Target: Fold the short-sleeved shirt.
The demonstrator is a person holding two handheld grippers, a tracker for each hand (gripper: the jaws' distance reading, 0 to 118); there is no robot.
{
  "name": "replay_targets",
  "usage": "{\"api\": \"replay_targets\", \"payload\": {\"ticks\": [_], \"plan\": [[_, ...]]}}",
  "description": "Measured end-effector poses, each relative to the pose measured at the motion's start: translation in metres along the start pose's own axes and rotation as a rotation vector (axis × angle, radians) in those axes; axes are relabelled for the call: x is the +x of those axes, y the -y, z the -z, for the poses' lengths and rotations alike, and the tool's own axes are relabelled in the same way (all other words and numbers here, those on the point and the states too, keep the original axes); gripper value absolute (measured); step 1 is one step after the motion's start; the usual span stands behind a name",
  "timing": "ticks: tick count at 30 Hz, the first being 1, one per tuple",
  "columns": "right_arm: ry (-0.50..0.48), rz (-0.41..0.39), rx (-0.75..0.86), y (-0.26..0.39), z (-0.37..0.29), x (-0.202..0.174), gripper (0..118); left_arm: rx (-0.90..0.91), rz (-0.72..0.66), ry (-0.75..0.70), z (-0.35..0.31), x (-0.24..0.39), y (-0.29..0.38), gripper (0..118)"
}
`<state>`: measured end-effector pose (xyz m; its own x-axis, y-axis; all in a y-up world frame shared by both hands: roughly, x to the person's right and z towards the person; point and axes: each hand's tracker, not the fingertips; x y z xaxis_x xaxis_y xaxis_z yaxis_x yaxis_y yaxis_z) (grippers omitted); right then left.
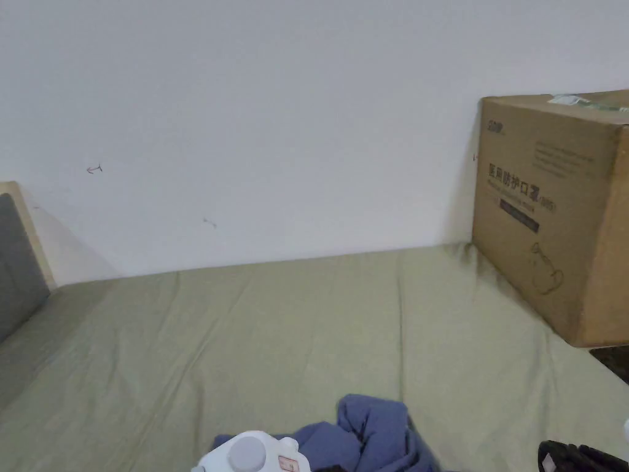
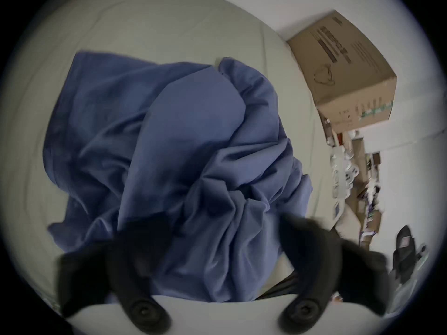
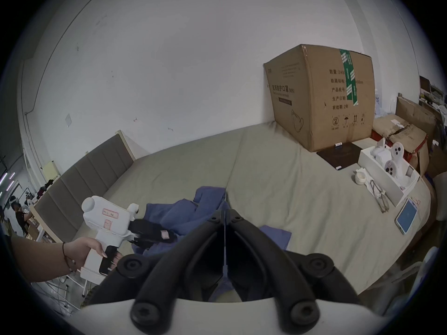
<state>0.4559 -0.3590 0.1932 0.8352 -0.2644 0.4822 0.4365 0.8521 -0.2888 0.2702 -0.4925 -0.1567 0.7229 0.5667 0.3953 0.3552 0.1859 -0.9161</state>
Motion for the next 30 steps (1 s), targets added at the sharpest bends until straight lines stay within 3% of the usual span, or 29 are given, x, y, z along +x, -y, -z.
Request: {"api": "replay_targets", "payload": {"ticks": [1,6,9,11,13,14,16,23,30], "plan": [[-0.002,-0.001,-0.005,0.002,0.002,-0.001,1,0.038,-0.002,0.043,-0.010,-0.002,-0.001,106],[-0.024,-0.006,-0.012,-0.001,0.010,-0.014,1,0.210,0.073,0.064,-0.094,0.012,-0.009,103],[-0.052,-0.024,0.028,-0.006,0.008,-0.028,1,0.497,0.194,0.046,-0.161,0.020,0.011,102],[-0.078,-0.046,0.083,-0.007,0.005,-0.037,1,0.729,0.285,-0.067,-0.192,0.021,0.043,97],[-0.086,-0.070,0.142,-0.006,-0.001,-0.048,1,0.952,0.359,-0.194,-0.213,0.019,0.084,75],[-0.082,-0.083,0.170,-0.005,-0.003,-0.053,1,1.033,0.375,-0.240,-0.218,0.016,0.102,58],[-0.075,-0.112,0.226,-0.007,-0.008,-0.063,1,1.140,0.391,-0.296,-0.223,0.009,0.130,0],[-0.016,-0.124,0.453,-0.010,-0.022,-0.086,1,1.269,0.383,-0.407,-0.229,0.005,0.169,0],[-0.028,-0.159,0.421,-0.016,-0.018,-0.093,1,1.244,0.445,-0.342,-0.250,0.019,0.149,0]]}}
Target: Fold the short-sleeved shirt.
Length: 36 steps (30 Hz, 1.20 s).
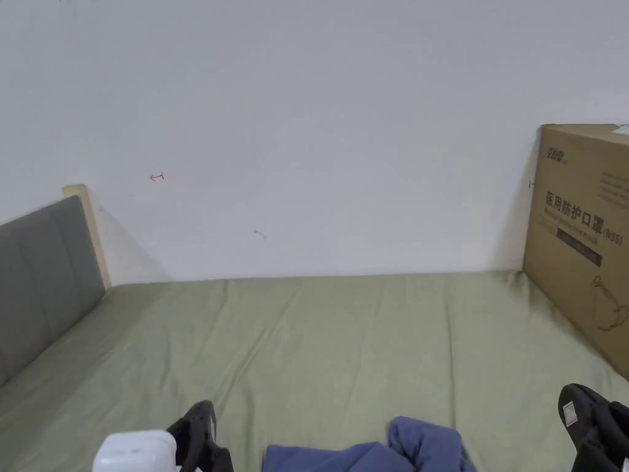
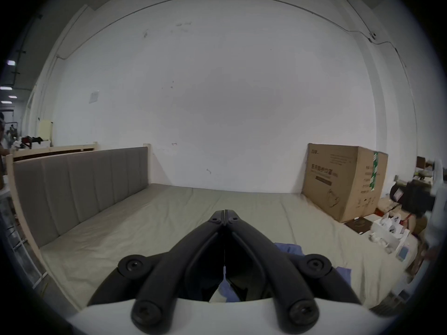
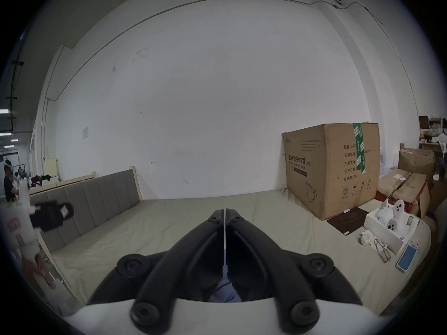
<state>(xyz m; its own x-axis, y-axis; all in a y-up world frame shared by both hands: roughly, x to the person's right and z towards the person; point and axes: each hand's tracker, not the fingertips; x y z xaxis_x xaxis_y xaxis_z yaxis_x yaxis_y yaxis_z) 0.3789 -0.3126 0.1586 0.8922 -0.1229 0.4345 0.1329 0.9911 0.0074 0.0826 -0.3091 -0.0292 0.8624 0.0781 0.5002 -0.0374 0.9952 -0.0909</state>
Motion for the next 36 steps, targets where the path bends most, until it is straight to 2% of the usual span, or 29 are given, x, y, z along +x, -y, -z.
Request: {"api": "replay_targets", "payload": {"ticks": [2,4,7,8,10,11,12,14,15,19,23,24,25,26,27,28,29,30,31,34,36], "plan": [[-0.004,-0.002,-0.016,0.000,0.004,0.000,1,-0.121,-0.036,0.053,0.034,-0.006,-0.019,0],[-0.022,0.015,-0.068,0.003,0.013,0.002,1,-0.413,-0.073,0.109,0.099,-0.017,-0.028,0],[-0.016,0.039,-0.121,0.013,0.027,0.007,1,-0.884,-0.150,0.253,0.201,-0.032,0.007,0],[-0.017,0.048,-0.128,0.017,0.031,0.009,1,-0.954,-0.191,0.298,0.223,-0.037,0.025,0],[-0.016,0.055,-0.155,0.022,0.041,0.012,1,-1.017,-0.251,0.227,0.260,-0.044,0.060,1],[-0.010,0.050,-0.173,0.026,0.047,0.015,1,-1.038,-0.249,0.183,0.277,-0.047,0.076,10],[-0.002,0.045,-0.190,0.029,0.053,0.017,1,-1.039,-0.232,0.138,0.293,-0.049,0.090,38],[0.007,0.047,-0.220,0.035,0.062,0.022,1,-1.069,-0.162,0.104,0.318,-0.048,0.118,105],[0.006,0.053,-0.235,0.038,0.066,0.025,1,-1.098,-0.149,0.102,0.329,-0.047,0.131,118],[0.023,0.056,-0.295,0.051,0.082,0.035,1,-1.154,-0.158,0.108,0.369,-0.049,0.179,114],[0.029,0.062,-0.333,0.062,0.093,0.042,1,-1.189,-0.120,0.074,0.377,-0.040,0.215,115],[0.030,0.064,-0.342,0.065,0.096,0.043,1,-1.201,-0.085,0.070,0.376,-0.036,0.221,112],[0.032,0.065,-0.351,0.067,0.099,0.044,1,-1.155,0.009,0.087,0.370,-0.028,0.218,101],[0.035,0.065,-0.360,0.068,0.102,0.044,1,-1.090,0.062,0.108,0.361,-0.027,0.216,82],[0.037,0.064,-0.371,0.069,0.105,0.044,1,-1.022,0.135,0.120,0.352,-0.021,0.208,82],[0.037,0.063,-0.379,0.070,0.109,0.045,1,-0.975,0.195,0.118,0.344,-0.016,0.201,73],[0.033,0.063,-0.387,0.070,0.114,0.046,1,-0.943,0.223,0.143,0.336,-0.012,0.195,54],[0.021,0.066,-0.396,0.069,0.120,0.047,1,-0.933,0.243,0.169,0.326,-0.013,0.187,15],[-0.015,0.086,-0.401,0.069,0.126,0.049,1,-0.956,0.186,0.259,0.321,-0.013,0.182,2],[-0.108,0.182,-0.470,0.066,0.163,0.059,1,-0.889,0.129,0.261,0.294,-0.018,0.148,2],[-0.108,0.190,-0.547,0.066,0.199,0.062,1,-0.809,0.077,0.258,0.273,-0.026,0.128,2]]}}
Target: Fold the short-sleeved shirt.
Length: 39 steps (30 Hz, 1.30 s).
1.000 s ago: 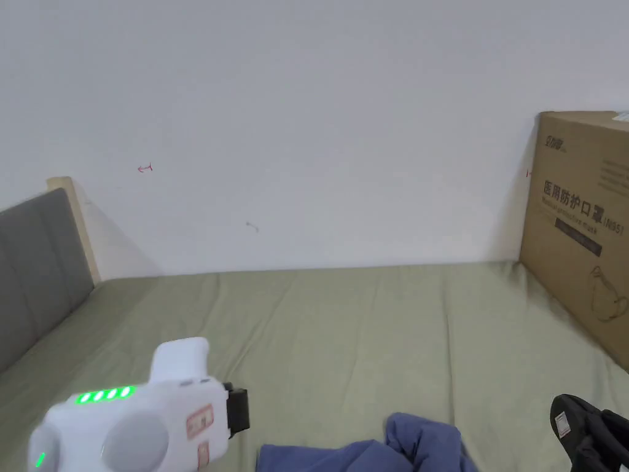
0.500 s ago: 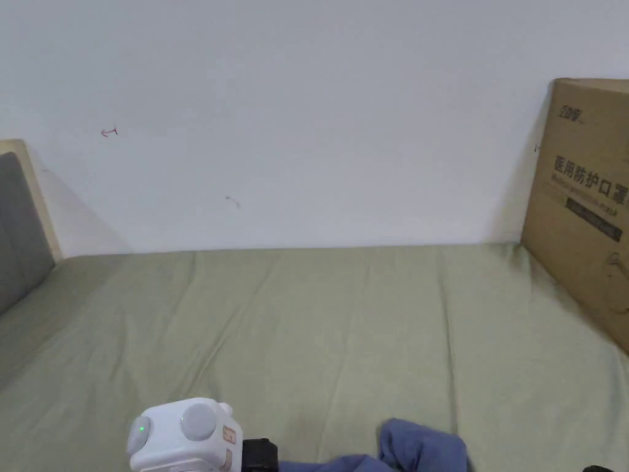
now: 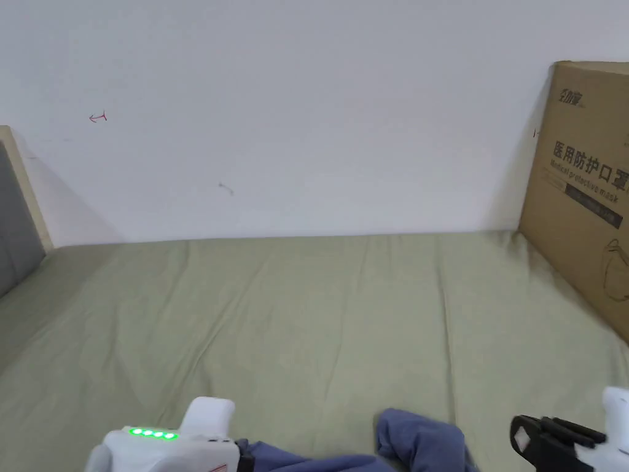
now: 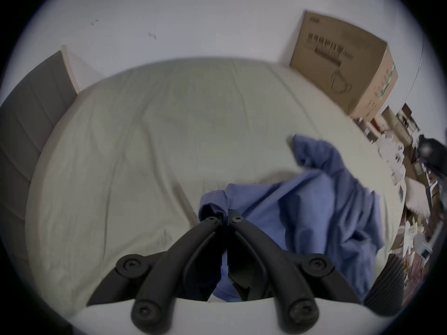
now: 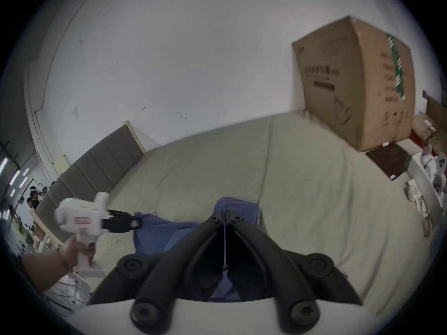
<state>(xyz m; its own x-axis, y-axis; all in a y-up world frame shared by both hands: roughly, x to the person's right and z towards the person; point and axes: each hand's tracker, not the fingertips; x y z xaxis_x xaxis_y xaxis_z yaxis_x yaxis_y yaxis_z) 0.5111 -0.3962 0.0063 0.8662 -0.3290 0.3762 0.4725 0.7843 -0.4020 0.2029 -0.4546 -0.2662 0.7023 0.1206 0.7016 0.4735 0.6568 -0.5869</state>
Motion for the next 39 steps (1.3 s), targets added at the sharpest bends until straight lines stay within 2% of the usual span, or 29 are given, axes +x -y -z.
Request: {"api": "replay_targets", "payload": {"ticks": [1,2,3,4,5,6,8,11,12,13,14,15,16,17,19,22,27,30,31,33,39], "plan": [[0.008,0.009,-0.064,-0.010,0.020,0.003,3,0.014,-0.026,0.019,-0.017,0.002,0.003,2],[0.019,0.023,-0.116,-0.017,0.038,0.006,25,0.020,-0.040,0.035,-0.030,0.004,0.005,2],[0.038,0.056,-0.173,-0.024,0.062,0.010,83,0.025,-0.054,0.051,-0.040,0.003,0.008,2],[0.047,0.079,-0.281,-0.028,0.088,0.015,109,0.024,-0.056,0.051,-0.048,0.003,0.012,2],[0.012,0.112,-0.341,-0.029,0.108,0.020,114,0.024,-0.059,0.052,-0.053,0.003,0.014,2],[-0.003,0.164,-0.382,-0.029,0.127,0.026,114,0.030,-0.061,0.050,-0.054,-0.006,0.014,2],[0.078,0.177,-0.480,-0.025,0.162,0.031,114,0.037,-0.066,0.045,-0.062,-0.008,0.017,2],[0.204,0.088,-0.604,-0.012,0.211,0.038,114,0.051,-0.084,0.035,-0.065,-0.021,0.018,2],[0.250,0.057,-0.652,-0.006,0.224,0.039,108,0.046,-0.087,0.024,-0.067,-0.023,0.018,2],[0.277,0.043,-0.695,0.000,0.231,0.040,96,0.049,-0.091,0.016,-0.068,-0.029,0.019,2],[0.257,0.041,-0.712,0.003,0.233,0.039,91,0.049,-0.098,0.012,-0.068,-0.034,0.018,2],[0.288,-0.020,-0.677,0.005,0.228,0.035,70,0.042,-0.105,0.006,-0.069,-0.038,0.018,2],[0.251,-0.062,-0.625,0.001,0.217,0.030,33,0.038,-0.112,-0.002,-0.071,-0.042,0.018,2],[0.202,-0.080,-0.612,-0.004,0.208,0.028,2,0.037,-0.117,-0.012,-0.074,-0.045,0.019,2],[0.147,-0.092,-0.565,-0.013,0.180,0.025,2,0.041,-0.134,-0.020,-0.079,-0.053,0.019,2],[0.098,-0.023,-0.467,-0.039,0.125,0.029,2,0.075,-0.171,-0.039,-0.097,-0.059,0.015,2],[0.097,0.007,-0.215,-0.101,0.009,0.041,2,0.212,-0.163,-0.063,-0.157,-0.061,-0.013,2],[0.083,-0.016,-0.115,-0.135,-0.049,0.034,2,0.312,-0.134,-0.018,-0.200,-0.052,-0.038,2],[0.077,-0.016,-0.071,-0.144,-0.077,0.016,2,0.342,-0.120,-0.009,-0.214,-0.046,-0.047,2],[0.075,-0.028,-0.007,-0.162,-0.107,0.004,2,0.391,-0.101,-0.004,-0.238,-0.033,-0.066,2],[0.134,-0.121,0.128,-0.230,-0.158,-0.026,2,0.503,-0.109,0.031,-0.293,-0.003,-0.133,2]]}}
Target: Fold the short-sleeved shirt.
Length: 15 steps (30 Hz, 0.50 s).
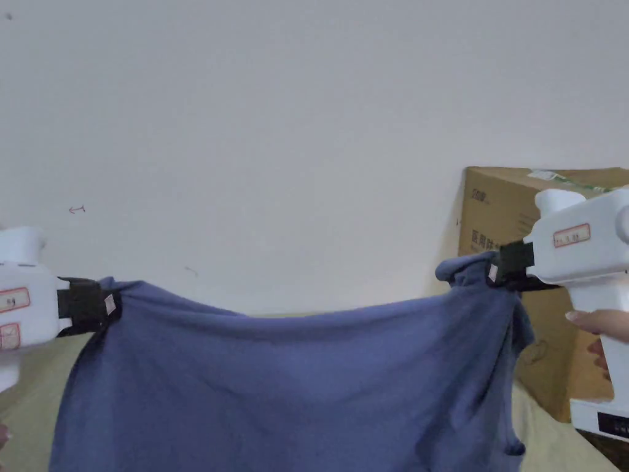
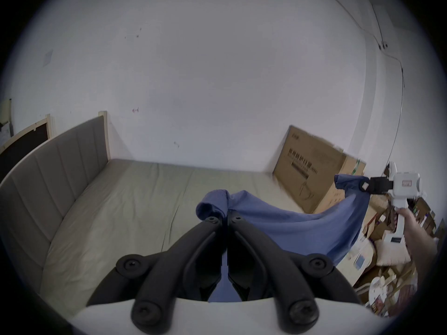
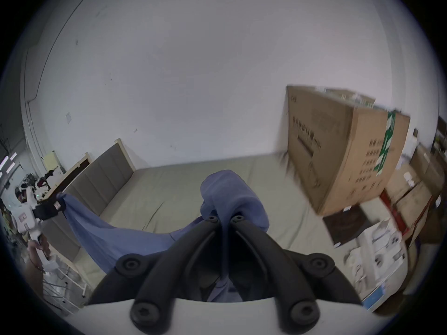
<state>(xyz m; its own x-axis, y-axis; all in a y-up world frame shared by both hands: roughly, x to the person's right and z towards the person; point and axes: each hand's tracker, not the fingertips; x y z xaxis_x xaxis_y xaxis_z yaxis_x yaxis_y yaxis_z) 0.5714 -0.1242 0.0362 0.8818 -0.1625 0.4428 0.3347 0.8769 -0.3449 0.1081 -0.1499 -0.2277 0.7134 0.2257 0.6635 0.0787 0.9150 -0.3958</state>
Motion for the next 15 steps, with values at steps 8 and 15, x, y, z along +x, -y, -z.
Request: {"api": "replay_targets", "payload": {"ticks": [8,15], "plan": [[0.078,-0.039,0.140,-0.101,-0.001,-0.010,2,0.076,-0.032,-0.010,0.027,0.016,-0.087,2],[0.185,-0.098,0.251,-0.174,0.033,-0.023,2,0.115,-0.077,-0.028,0.086,0.021,-0.117,2]]}}
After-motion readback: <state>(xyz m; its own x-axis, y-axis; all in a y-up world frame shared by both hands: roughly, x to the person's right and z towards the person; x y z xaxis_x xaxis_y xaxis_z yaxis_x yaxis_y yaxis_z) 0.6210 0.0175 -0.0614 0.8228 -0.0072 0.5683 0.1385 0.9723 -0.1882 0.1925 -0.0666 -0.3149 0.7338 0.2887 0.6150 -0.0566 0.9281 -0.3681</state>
